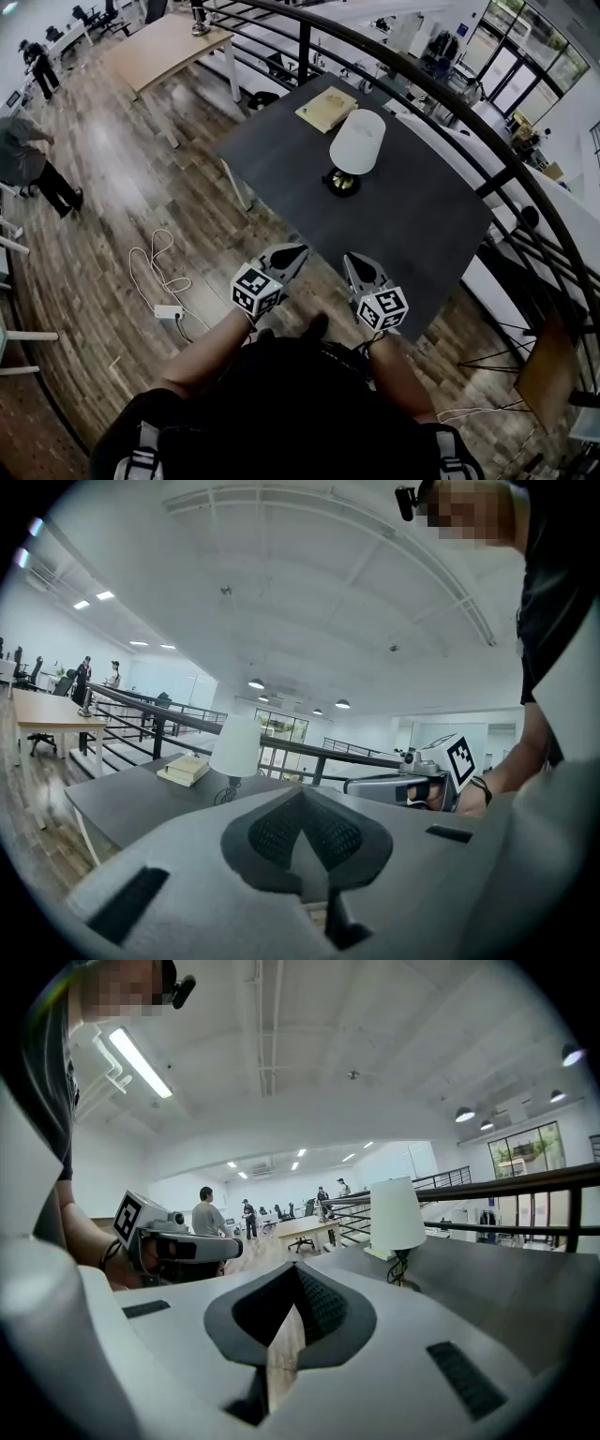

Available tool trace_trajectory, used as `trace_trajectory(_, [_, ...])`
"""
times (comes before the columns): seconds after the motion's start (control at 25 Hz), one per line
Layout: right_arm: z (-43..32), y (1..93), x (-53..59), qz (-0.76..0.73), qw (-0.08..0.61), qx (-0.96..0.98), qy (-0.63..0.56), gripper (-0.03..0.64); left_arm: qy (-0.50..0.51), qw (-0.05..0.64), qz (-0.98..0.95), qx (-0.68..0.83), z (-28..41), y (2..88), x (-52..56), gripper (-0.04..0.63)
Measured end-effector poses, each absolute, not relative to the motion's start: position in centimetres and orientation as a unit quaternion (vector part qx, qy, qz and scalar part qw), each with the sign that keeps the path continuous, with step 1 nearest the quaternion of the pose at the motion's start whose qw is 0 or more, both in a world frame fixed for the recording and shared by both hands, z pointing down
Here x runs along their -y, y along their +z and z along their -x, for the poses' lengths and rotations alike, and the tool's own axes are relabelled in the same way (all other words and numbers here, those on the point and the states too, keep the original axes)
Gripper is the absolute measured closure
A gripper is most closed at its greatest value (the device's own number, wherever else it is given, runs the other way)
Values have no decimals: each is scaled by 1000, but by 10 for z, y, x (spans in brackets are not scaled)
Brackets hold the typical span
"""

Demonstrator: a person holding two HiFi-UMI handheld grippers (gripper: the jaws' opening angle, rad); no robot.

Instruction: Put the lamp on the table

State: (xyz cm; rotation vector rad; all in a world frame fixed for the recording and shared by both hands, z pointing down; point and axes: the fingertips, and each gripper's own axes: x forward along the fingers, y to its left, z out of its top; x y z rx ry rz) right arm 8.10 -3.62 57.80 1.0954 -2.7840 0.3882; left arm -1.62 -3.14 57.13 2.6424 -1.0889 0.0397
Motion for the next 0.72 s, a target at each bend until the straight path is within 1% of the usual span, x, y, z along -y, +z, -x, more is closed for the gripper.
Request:
trace_trajectory(0.36, [-11, 562, -14, -381, 52, 917, 111, 601, 5, 127, -925, 358, 80, 549, -18, 586])
trace_trajectory(0.72, [0, 553, -59, -419, 46, 901, 99, 601, 5, 117, -938, 327, 99, 548, -63, 586])
